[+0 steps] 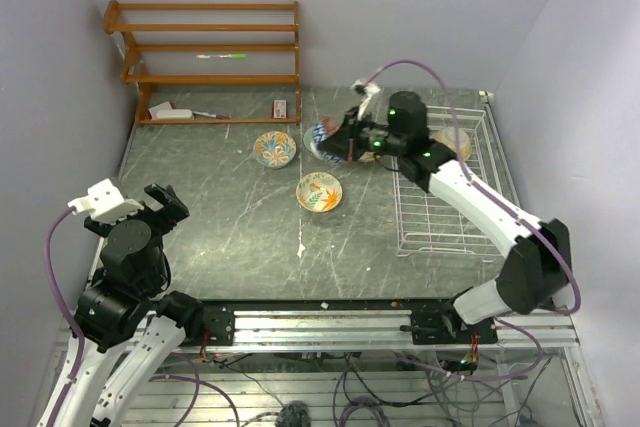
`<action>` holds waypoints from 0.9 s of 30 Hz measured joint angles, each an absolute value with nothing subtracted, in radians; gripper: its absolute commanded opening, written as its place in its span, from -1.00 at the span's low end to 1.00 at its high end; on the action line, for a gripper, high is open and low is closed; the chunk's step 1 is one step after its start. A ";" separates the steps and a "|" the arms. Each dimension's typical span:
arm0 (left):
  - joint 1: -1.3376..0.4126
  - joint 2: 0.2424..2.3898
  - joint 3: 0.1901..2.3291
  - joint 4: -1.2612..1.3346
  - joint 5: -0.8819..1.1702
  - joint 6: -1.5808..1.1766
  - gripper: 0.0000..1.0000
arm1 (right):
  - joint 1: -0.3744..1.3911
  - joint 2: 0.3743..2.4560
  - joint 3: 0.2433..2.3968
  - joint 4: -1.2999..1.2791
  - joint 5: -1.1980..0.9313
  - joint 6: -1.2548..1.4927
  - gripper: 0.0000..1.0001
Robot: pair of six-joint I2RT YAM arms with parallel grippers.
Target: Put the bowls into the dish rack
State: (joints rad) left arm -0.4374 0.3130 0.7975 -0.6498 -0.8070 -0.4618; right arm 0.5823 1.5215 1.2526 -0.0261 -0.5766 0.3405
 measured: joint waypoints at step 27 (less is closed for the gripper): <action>-0.437 0.321 0.797 -0.648 -0.802 -0.461 0.96 | -0.188 1.362 0.670 0.365 -0.899 0.867 -0.89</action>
